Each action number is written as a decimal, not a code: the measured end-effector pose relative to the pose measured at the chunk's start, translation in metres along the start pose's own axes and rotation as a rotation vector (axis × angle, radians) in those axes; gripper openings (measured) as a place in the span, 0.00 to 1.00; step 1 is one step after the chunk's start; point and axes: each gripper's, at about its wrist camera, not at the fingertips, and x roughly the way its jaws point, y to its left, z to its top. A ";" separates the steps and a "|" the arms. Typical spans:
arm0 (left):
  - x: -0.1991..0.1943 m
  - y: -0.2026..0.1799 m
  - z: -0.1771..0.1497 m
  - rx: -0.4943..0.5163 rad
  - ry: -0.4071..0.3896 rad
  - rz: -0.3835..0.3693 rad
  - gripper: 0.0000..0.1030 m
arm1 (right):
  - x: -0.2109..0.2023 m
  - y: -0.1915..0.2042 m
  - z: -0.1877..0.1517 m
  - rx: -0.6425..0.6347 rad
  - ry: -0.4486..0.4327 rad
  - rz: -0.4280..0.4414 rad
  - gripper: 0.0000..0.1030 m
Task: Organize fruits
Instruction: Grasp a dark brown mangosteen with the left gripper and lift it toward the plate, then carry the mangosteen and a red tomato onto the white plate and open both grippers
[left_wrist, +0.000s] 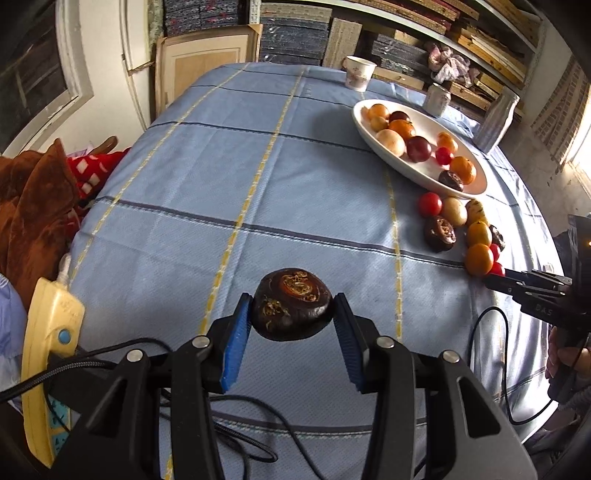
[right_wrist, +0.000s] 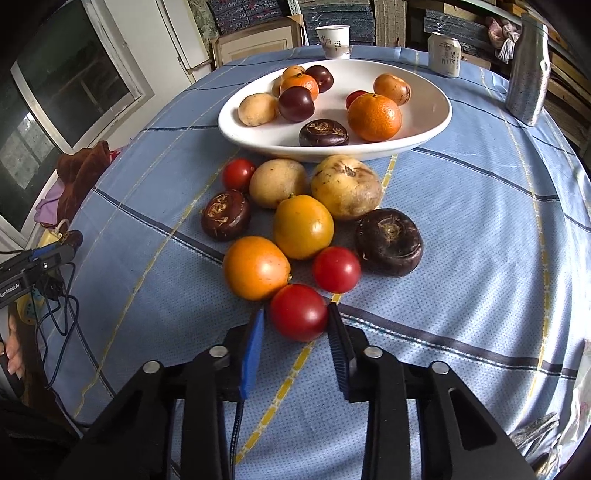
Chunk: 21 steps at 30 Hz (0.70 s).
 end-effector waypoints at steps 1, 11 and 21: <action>0.001 -0.003 0.002 0.008 0.001 -0.007 0.43 | 0.000 -0.001 0.000 0.000 0.003 0.003 0.30; 0.028 -0.048 0.028 0.123 0.028 -0.090 0.43 | -0.027 -0.016 -0.021 0.070 -0.012 0.001 0.30; -0.002 -0.113 0.143 0.252 -0.162 -0.179 0.43 | -0.154 -0.021 0.095 0.022 -0.383 -0.055 0.30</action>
